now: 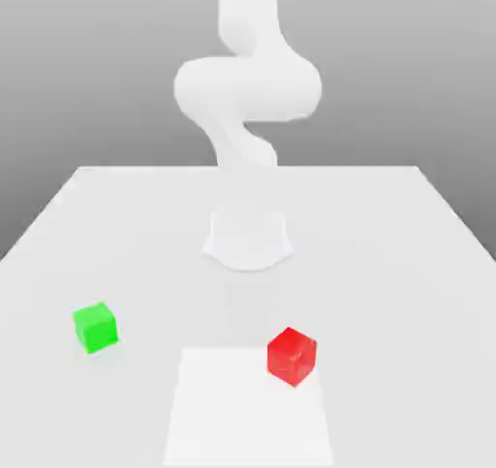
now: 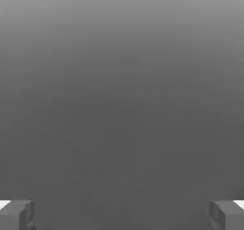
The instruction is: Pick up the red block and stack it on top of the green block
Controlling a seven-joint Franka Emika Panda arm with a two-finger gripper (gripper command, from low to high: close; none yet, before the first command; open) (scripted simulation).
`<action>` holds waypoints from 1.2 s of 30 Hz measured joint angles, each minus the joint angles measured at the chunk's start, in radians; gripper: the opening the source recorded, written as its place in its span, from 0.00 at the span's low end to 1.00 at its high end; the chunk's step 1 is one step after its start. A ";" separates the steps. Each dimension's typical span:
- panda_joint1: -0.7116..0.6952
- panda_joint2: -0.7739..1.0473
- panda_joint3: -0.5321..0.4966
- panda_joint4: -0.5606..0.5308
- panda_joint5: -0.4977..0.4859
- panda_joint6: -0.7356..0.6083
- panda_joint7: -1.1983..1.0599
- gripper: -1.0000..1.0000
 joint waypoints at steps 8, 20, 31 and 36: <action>-0.062 0.261 0.136 -0.220 0.029 0.187 0.299 0.50; -0.105 0.751 0.253 -0.501 -0.034 0.538 0.797 0.50; 0.032 0.943 0.069 -0.477 -0.231 0.697 0.946 0.00; -0.016 0.810 0.157 -0.497 -0.078 0.588 0.836 0.00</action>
